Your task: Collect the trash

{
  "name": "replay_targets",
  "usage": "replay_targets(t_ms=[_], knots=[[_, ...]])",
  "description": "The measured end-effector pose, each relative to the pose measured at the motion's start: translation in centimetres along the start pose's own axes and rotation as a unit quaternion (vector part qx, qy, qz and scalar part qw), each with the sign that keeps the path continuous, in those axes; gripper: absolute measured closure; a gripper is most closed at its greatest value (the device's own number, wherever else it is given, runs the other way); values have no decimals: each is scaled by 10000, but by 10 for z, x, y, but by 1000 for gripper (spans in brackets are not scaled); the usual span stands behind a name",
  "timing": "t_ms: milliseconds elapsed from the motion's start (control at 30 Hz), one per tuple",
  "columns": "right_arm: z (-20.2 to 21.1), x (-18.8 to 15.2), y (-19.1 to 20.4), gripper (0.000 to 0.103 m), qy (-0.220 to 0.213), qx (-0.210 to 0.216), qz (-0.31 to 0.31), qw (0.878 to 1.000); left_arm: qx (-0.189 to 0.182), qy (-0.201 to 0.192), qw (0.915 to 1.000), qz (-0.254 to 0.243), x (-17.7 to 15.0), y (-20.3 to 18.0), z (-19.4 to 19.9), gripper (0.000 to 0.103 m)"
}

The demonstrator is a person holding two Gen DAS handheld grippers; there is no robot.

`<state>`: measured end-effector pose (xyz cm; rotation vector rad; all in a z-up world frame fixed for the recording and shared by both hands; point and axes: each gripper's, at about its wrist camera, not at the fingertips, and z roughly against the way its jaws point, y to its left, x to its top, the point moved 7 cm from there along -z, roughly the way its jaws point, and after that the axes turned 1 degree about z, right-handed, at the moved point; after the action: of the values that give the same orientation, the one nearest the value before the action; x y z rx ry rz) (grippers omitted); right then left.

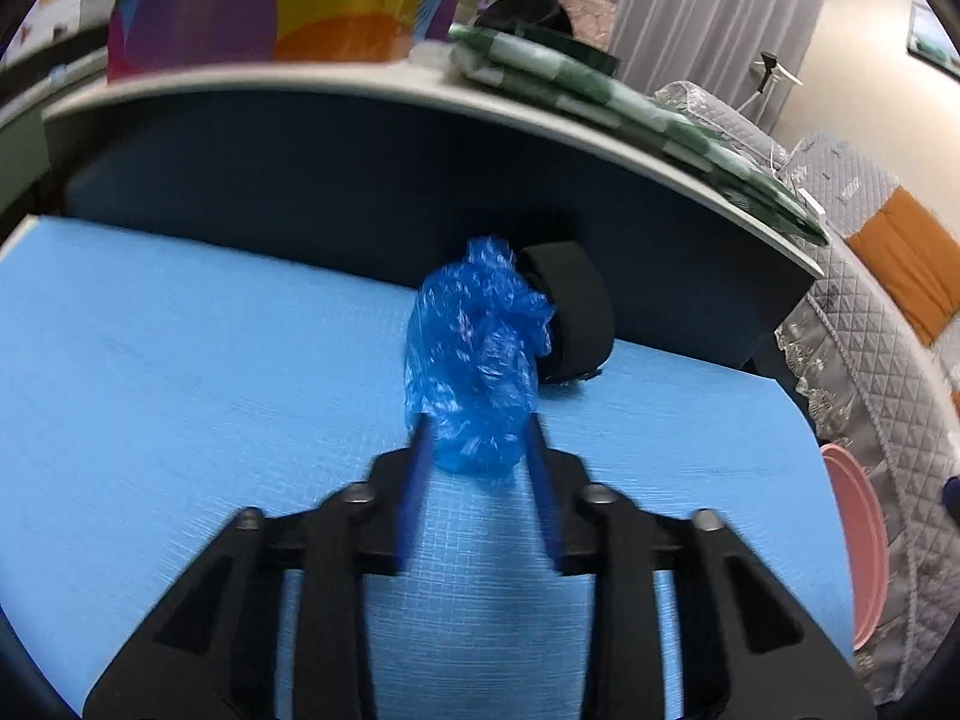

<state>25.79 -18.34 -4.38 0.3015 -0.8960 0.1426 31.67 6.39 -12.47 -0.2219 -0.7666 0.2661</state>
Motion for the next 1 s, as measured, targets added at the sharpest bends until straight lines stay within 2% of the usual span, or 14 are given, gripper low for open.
replay_targets(t_ms=[33,67,167,300,500,600,667,833,1000], knots=[[-6,0,5,83,50,36,3,10000,-33,34,10000,76,-1,2,0,83],[-13,0,10,83,101,88,-1,9999,-36,76,9999,140,-3,5,0,94],[-37,4,30,83,230,298,-8,9993,-27,170,9996,203,-9,9,1,102],[-70,12,61,81,348,526,76,9980,39,150,9998,147,-14,13,8,103],[-116,22,97,77,508,648,364,9959,-112,44,9992,382,-8,31,16,103],[-135,24,106,66,604,704,391,9949,-84,5,9989,451,-3,43,19,103],[-150,22,111,64,747,781,437,9932,-83,-51,9986,518,0,49,20,103],[-164,11,117,66,995,961,446,9894,-140,-140,9977,646,5,58,20,103],[-158,-3,112,67,1098,1052,437,9874,-287,-215,9973,644,7,57,19,103]])
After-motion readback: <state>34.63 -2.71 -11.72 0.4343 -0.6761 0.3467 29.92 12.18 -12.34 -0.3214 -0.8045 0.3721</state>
